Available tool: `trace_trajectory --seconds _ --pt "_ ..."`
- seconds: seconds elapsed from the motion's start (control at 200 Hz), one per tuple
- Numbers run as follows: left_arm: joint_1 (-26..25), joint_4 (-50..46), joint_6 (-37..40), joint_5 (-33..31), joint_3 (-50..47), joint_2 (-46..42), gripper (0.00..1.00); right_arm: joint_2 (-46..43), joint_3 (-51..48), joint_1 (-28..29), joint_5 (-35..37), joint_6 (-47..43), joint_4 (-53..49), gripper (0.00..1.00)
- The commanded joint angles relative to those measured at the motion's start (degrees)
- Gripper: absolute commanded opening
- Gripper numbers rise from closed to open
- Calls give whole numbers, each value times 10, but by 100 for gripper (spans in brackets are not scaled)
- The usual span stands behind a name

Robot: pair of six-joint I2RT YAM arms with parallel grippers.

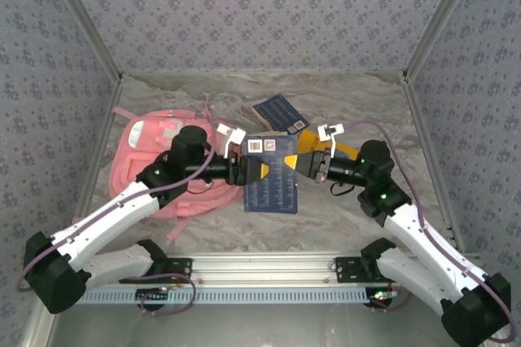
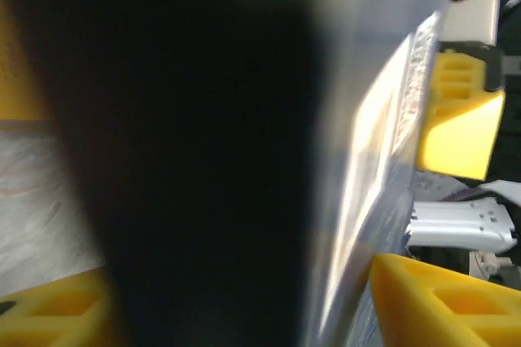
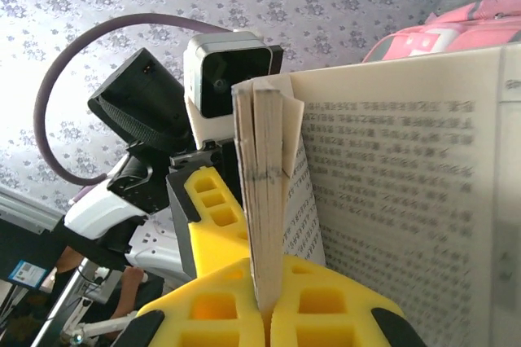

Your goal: Pack the student bag

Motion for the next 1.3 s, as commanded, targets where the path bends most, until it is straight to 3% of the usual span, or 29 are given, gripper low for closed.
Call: trace_trajectory --seconds 0.0,0.14,0.21,0.245,0.325,0.36,0.45,0.58,0.729,0.819,1.059,1.294 --pt "4 95 -24 49 -9 -13 46 2 16 3 -11 -3 24 0" --pt "3 96 -15 29 -20 -35 12 0 20 3 19 -31 -19 0" --pt "5 88 -7 14 -24 -46 4 -5 23 3 43 -41 -47 0" --pt "4 84 -3 6 -25 -52 2 -12 25 3 61 -48 -64 9" --pt "5 78 -1 -19 -28 -66 0 -35 43 3 151 -91 -175 46" --pt "6 78 -2 -33 -30 -71 0 -42 55 4 203 -109 -223 57" --pt "8 82 -18 -88 -31 -87 0 -62 72 7 283 -128 -295 66" --pt "8 177 -86 -174 -54 -100 0 -110 3 37 316 -33 -164 78" --pt "8 256 -187 -307 -72 -97 0 -101 -25 100 357 11 -81 90" --pt "8 306 -254 -354 -81 -84 0 -77 -47 134 377 36 -2 95" --pt "1 313 -306 -383 -68 -62 0 39 -53 205 411 74 184 96" --pt "0 328 -342 -391 -94 -66 0 133 -27 219 441 92 303 93"
